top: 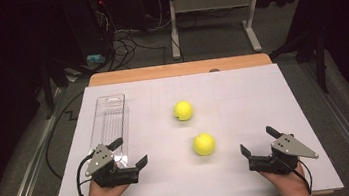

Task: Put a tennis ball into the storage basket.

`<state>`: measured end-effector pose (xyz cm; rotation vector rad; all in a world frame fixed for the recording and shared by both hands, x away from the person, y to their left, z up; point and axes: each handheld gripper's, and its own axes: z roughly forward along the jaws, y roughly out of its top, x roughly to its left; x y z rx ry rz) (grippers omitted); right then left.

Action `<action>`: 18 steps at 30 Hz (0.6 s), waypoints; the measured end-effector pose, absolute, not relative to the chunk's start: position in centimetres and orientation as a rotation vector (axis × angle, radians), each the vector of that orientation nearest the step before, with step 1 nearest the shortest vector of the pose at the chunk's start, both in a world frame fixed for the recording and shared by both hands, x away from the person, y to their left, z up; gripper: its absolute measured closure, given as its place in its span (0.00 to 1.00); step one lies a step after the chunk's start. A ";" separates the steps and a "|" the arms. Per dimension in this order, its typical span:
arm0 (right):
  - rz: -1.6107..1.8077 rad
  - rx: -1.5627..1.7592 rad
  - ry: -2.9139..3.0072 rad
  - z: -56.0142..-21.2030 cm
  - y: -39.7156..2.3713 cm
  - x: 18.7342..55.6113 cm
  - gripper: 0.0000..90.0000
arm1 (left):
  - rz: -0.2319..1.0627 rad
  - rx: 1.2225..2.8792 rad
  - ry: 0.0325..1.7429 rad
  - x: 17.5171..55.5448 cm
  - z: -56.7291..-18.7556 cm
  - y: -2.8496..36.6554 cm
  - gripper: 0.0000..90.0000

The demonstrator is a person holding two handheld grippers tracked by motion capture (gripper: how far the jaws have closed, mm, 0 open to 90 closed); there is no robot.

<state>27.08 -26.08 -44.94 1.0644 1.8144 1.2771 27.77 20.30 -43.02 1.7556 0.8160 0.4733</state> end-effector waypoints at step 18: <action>1.277 1.067 1.794 -44.9 -26.7 27.0 0.00 | 0.464 1.736 0.823 27.8 -43.0 20.4 0.01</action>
